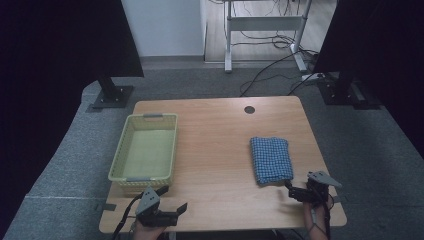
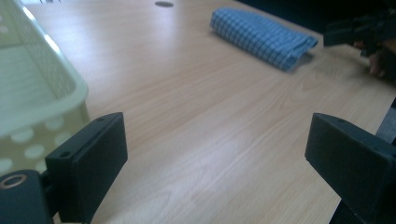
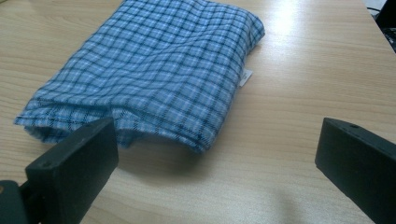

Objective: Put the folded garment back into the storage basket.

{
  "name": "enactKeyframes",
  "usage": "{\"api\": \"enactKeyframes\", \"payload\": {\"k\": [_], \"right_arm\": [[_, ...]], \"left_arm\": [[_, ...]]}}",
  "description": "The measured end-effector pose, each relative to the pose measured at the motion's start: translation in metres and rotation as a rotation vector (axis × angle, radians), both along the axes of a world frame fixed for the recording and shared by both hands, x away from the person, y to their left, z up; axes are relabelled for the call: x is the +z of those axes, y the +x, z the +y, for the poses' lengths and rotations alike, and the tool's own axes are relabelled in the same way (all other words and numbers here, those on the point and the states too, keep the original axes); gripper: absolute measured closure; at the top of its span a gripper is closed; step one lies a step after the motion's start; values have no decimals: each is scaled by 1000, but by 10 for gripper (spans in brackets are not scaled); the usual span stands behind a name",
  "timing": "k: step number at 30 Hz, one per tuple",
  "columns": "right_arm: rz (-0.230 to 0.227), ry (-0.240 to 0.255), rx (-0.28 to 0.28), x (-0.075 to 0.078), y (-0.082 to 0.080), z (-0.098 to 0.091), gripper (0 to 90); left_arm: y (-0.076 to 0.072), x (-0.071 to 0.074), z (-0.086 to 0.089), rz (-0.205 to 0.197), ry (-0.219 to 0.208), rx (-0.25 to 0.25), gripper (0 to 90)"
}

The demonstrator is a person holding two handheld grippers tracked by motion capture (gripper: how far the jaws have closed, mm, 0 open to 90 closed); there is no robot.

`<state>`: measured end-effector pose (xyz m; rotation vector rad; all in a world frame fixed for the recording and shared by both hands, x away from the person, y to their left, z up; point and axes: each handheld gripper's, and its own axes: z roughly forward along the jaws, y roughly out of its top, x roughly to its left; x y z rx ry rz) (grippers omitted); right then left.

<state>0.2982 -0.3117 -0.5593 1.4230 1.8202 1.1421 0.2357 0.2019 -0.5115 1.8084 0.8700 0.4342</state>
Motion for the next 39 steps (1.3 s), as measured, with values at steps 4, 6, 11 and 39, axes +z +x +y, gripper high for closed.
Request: {"api": "enactKeyframes", "payload": {"k": [4, 6, 11, 39], "right_arm": [[2, 3, 4, 0, 0, 0, 0], [1, 4, 4, 0, 0, 0, 0], [2, 5, 5, 0, 0, 0, 0], [7, 12, 13, 0, 1, -1, 0]], "left_arm": [[4, 8, -4, -14, -7, 0, 59], [6, 12, -8, -20, -10, -16, 60], [10, 21, -16, -34, -21, -27, 59], [81, 57, -101, -52, -71, -115, 77]]}}
